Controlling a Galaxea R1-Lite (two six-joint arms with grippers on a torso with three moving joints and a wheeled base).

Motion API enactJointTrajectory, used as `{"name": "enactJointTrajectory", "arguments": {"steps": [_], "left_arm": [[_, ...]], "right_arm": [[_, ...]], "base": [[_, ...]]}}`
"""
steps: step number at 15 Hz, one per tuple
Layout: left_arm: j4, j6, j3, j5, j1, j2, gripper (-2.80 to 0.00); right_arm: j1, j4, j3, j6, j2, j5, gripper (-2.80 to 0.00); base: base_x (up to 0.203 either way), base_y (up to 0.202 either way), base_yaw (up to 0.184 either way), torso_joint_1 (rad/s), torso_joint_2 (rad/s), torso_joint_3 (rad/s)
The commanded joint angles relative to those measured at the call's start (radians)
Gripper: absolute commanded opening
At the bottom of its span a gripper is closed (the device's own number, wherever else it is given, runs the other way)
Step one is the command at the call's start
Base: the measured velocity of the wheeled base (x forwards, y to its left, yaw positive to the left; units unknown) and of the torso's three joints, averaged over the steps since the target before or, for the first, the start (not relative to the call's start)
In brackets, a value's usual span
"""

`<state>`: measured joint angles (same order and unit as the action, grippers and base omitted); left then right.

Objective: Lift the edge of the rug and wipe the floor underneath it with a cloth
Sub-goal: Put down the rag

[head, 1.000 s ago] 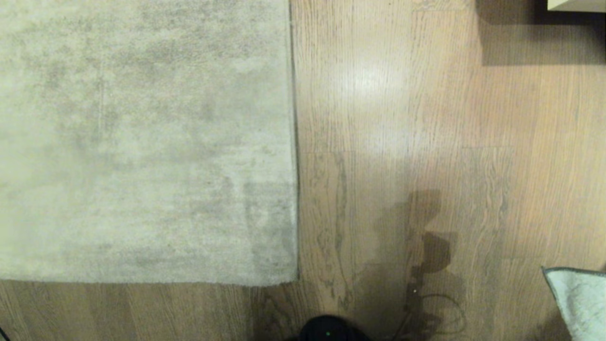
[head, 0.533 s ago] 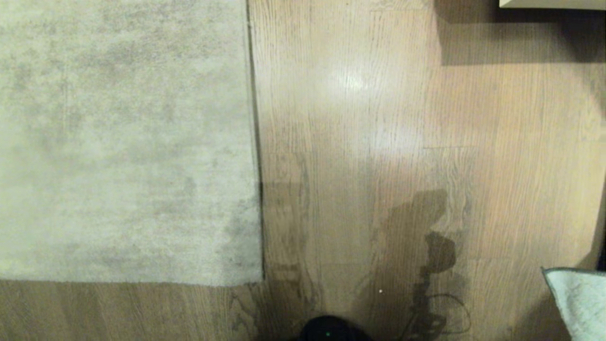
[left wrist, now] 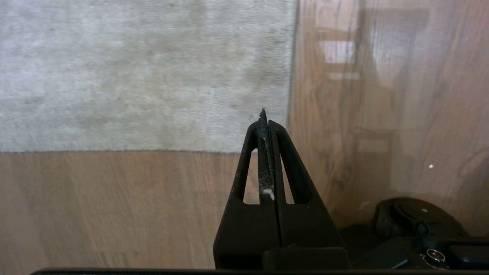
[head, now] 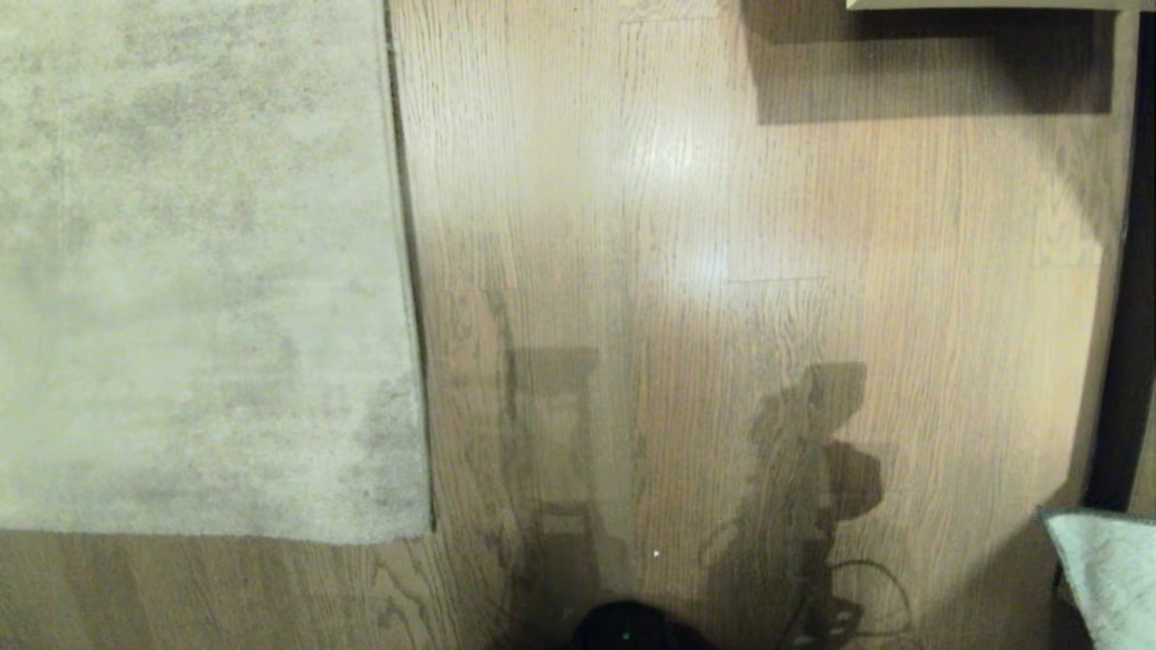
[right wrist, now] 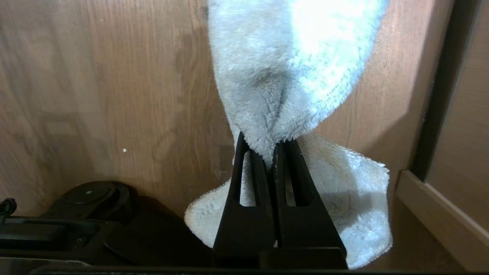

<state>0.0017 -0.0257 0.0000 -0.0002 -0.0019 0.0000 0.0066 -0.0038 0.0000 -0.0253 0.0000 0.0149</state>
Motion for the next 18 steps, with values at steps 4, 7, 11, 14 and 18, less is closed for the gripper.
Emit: {"name": "enactJointTrajectory", "arguments": {"steps": [4, 7, 11, 14, 18], "left_arm": [[0.000, 0.000, 0.000, 0.000, -0.001, 0.000, -2.80], [0.000, 0.000, 0.000, 0.000, -0.001, 0.000, -2.80], [0.000, 0.000, 0.000, 0.000, -0.001, 0.000, -2.80], [0.000, 0.000, 0.000, 0.000, -0.001, 0.000, -2.80], [0.000, 0.000, 0.000, 0.000, -0.001, 0.000, -2.80]], "right_arm": [[0.000, -0.001, 0.000, -0.001, 0.001, 0.000, -2.80], [0.000, -0.001, 0.000, -0.001, 0.001, 0.000, -2.80], [0.000, -0.001, 0.000, -0.001, 0.001, 0.000, -2.80], [0.000, -0.001, 0.000, -0.001, 0.002, 0.001, -2.80], [0.000, -0.001, 0.000, -0.001, 0.000, 0.000, -2.80]], "base": [[0.000, -0.016, -0.001, 0.001, 0.00, 0.001], [0.000, 0.000, 0.000, 0.000, 0.00, 0.000], [0.000, 0.000, 0.000, 0.000, 0.00, 0.000], [0.000, 0.000, 0.000, 0.000, 0.00, 0.000], [0.000, 0.000, 0.000, 0.000, 0.00, 0.000]]}}
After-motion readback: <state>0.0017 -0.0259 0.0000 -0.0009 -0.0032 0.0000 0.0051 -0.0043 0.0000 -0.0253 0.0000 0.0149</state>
